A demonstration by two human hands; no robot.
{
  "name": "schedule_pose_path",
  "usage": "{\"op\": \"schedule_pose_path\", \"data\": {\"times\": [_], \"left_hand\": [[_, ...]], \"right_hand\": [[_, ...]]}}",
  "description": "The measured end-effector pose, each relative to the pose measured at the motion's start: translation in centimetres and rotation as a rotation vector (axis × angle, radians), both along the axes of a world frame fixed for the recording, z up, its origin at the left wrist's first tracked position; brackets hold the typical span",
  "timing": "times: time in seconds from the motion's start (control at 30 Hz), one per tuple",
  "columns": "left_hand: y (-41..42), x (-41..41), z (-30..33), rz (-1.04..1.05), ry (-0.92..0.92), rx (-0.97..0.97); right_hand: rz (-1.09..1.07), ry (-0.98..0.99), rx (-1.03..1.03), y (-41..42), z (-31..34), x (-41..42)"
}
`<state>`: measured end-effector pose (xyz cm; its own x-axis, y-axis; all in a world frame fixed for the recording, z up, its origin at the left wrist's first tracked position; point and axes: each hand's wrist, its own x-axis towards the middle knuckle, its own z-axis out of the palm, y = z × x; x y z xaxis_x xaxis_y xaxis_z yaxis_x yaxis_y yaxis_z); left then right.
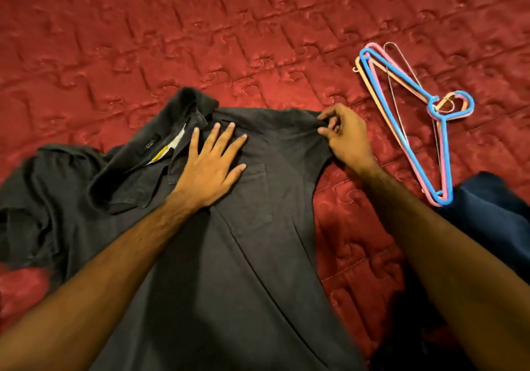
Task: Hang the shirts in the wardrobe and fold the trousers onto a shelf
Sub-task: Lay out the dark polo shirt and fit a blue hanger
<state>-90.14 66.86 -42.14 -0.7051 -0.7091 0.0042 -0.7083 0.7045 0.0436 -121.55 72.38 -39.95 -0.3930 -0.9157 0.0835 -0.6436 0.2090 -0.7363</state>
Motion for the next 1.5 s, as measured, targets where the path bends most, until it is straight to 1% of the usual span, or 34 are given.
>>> {"op": "schedule_pose_path", "data": {"times": [0.07, 0.13, 0.2, 0.23, 0.3, 0.37, 0.43, 0.47, 0.53, 0.57, 0.63, 0.7, 0.77, 0.8, 0.87, 0.9, 0.97, 1.0, 1.03, 1.1, 1.13, 1.2, 1.3, 1.37, 1.43, 1.5], "left_hand": [[-0.1, -0.6, 0.1, -0.034, -0.005, 0.019], [-0.1, -0.9, 0.0, -0.071, -0.020, 0.016], [-0.1, -1.0, -0.3, -0.057, -0.032, 0.022], [-0.1, -1.0, -0.3, -0.040, -0.034, 0.021], [0.1, -1.2, -0.3, -0.023, -0.021, -0.003], [0.4, -1.7, -0.1, -0.101, 0.031, -0.049], [0.9, -3.0, 0.4, -0.301, 0.085, -0.085], [1.3, -4.0, 0.6, -0.414, 0.090, -0.071], [2.6, -6.5, 0.4, -0.590, 0.062, -0.021], [3.0, -7.8, 0.1, -0.640, 0.049, -0.015], [3.1, -10.0, 0.4, -0.701, 0.050, -0.012], [2.5, -11.6, 1.3, -0.765, 0.049, -0.029], [1.7, -12.5, 2.4, -0.815, 0.028, -0.102], [1.5, -12.8, 2.8, -0.797, 0.020, -0.146], [1.1, -12.9, 3.2, -0.631, 0.005, -0.192], [0.9, -12.8, 3.3, -0.496, -0.003, -0.172], [1.4, -12.6, 3.0, -0.243, 0.000, -0.094], [1.9, -12.4, 2.8, -0.173, 0.012, -0.071], [2.6, -12.3, 2.7, -0.134, 0.030, -0.056], [4.3, -12.0, 2.1, -0.115, 0.079, -0.022], [5.4, -11.7, 1.7, -0.117, 0.102, -0.003], [7.3, -10.8, 1.1, -0.131, 0.116, 0.021], [11.1, -8.7, 0.7, -0.150, 0.046, -0.041], [13.4, -7.5, 0.8, -0.139, 0.024, -0.003], [17.5, -5.3, 1.5, -0.107, 0.087, 0.066], [22.3, -2.6, 2.6, -0.085, 0.204, 0.069]], "right_hand": [[0.077, 0.132, -0.068, -0.5, 0.2, -0.5], [0.205, 0.254, -0.071, -1.8, 0.4, -1.1], [0.282, 0.320, -0.026, -3.3, 0.2, -1.8], [0.280, 0.312, -0.016, -3.7, -0.2, -2.1], [0.197, 0.233, -0.025, -3.8, -1.1, -2.0], [0.055, 0.103, -0.059, -3.3, -1.8, -1.8], [-0.066, -0.045, -0.088, -2.4, -1.9, -1.6], [-0.103, -0.103, -0.102, -1.8, -1.8, -1.4], [-0.164, -0.177, -0.121, 0.2, -1.7, -0.9], [-0.185, -0.205, -0.119, 1.7, -1.8, -0.3], [-0.187, -0.265, -0.086, 5.8, -1.6, 1.1], [-0.132, -0.296, -0.013, 11.0, -1.0, 2.9], [-0.012, -0.198, 0.060, 15.9, -0.2, 4.9], [0.061, -0.131, 0.110, 18.0, 0.2, 6.0], [0.180, -0.053, 0.270, 21.5, 1.2, 7.8], [0.228, -0.004, 0.362, 22.8, 1.5, 8.5], [0.334, 0.160, 0.492, 25.0, 2.0, 9.5], [0.378, 0.225, 0.538, 25.7, 2.4, 9.9], [0.396, 0.229, 0.591, 26.3, 2.7, 10.1], [0.388, 0.145, 0.727, 27.4, 2.4, 10.0], [0.395, 0.058, 0.802, 28.1, 2.3, 9.8], [0.429, -0.177, 0.875, 30.0, 2.1, 9.6], [0.396, -0.433, 0.859, 33.3, 2.4, 9.7], [0.364, -0.561, 0.858, 33.7, 2.8, 9.3], [0.307, -0.611, 0.783, 34.2, 3.1, 8.9], [0.229, -0.646, 0.695, 34.6, 3.6, 8.6]]}}
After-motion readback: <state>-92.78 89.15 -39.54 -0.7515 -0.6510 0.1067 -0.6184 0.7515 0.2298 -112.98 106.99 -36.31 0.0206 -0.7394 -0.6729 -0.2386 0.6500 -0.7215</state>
